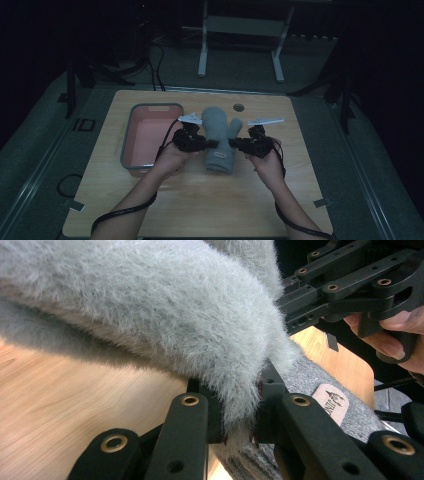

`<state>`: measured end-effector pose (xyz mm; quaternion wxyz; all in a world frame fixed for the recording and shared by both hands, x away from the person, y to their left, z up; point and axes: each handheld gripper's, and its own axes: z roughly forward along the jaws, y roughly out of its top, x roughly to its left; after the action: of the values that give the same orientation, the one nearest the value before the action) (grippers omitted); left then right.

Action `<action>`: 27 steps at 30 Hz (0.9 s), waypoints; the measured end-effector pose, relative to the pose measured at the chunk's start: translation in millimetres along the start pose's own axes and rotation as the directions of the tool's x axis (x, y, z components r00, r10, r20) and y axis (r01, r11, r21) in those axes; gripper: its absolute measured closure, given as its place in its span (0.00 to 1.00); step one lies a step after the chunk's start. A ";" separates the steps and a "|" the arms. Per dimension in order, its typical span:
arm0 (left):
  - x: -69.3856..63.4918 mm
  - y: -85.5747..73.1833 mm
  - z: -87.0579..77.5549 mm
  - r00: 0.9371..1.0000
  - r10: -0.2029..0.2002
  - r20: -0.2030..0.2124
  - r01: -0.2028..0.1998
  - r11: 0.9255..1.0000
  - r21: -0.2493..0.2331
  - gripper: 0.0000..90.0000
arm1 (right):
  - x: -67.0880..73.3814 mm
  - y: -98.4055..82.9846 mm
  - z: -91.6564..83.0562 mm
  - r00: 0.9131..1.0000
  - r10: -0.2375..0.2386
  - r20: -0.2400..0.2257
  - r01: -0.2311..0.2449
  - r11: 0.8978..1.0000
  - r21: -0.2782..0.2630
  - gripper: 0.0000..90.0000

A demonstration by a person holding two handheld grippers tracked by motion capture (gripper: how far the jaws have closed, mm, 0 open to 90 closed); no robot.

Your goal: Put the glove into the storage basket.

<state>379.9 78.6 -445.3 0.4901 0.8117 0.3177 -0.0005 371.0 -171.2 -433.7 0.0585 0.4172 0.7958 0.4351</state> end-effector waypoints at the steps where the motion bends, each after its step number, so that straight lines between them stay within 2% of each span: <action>1: 0.0 0.0 0.0 1.000 0.000 0.000 0.000 1.000 0.000 0.90 | 2.4 2.9 2.6 1.000 -0.002 -0.005 0.002 1.000 0.000 0.90; 4: 8.7 0.8 -18.2 1.000 -0.002 -0.022 0.003 1.000 0.009 0.90 | 11.1 12.0 11.4 1.000 -0.015 -0.016 0.015 1.000 0.001 0.90; 5: 8.7 0.8 -18.2 1.000 -0.002 -0.022 0.003 1.000 0.009 0.90 | 11.1 12.0 11.4 1.000 -0.015 -0.016 0.015 1.000 0.001 0.90; 6: 12.9 0.7 -27.7 0.999 -0.006 -0.037 0.006 1.000 0.011 0.90 | 17.3 19.1 17.9 0.999 -0.024 -0.022 0.024 1.000 0.002 0.90; 15: 32.8 -5.7 -71.2 0.997 -0.027 -0.079 0.026 1.000 -0.011 0.89 | 48.2 48.9 45.0 0.996 -0.080 -0.048 0.080 0.997 0.012 0.90; 16: 32.8 -5.7 -71.2 0.997 -0.027 -0.079 0.026 1.000 -0.011 0.89 | 51.8 51.9 47.9 0.995 -0.083 -0.053 0.084 0.996 0.012 0.90; 17: 36.1 -7.0 -80.9 0.995 -0.028 -0.091 0.027 1.000 -0.012 0.90 | 55.4 54.8 50.9 0.995 -0.087 -0.058 0.088 0.996 0.012 0.90; 19: 39.6 -8.3 -90.0 0.994 -0.030 -0.105 0.029 1.000 -0.010 0.89 | 62.4 60.2 57.4 0.993 -0.099 -0.064 0.100 0.995 0.012 0.90; 20: 39.6 -8.3 -90.0 0.994 -0.030 -0.105 0.029 1.000 -0.010 0.89 | 65.7 62.8 60.7 0.992 -0.103 -0.068 0.104 0.994 0.014 0.90; 21: 43.5 -9.8 -98.8 0.993 -0.031 -0.116 0.030 1.000 -0.006 0.89 | 69.0 65.3 64.1 0.992 -0.106 -0.072 0.107 0.994 0.015 0.90; 23: 45.5 -10.5 -103.2 0.992 -0.032 -0.122 0.031 1.000 -0.005 0.89 | 75.4 70.4 71.2 0.991 -0.106 -0.081 0.107 0.994 0.017 0.90; 24: 50.4 -12.3 -112.0 0.990 -0.039 -0.136 0.038 0.999 -0.005 0.89 | 78.4 73.0 75.0 0.991 -0.105 -0.085 0.106 0.994 0.015 0.90; 27: 55.4 -14.2 -120.6 0.987 -0.047 -0.153 0.048 0.999 0.003 0.89 | 85.7 77.8 82.8 0.990 -0.103 -0.092 0.105 0.994 0.016 0.90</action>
<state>379.3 207.6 -411.3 0.4614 0.8032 0.3736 0.0489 401.3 -35.4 -403.8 0.0405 0.3554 0.8227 0.4418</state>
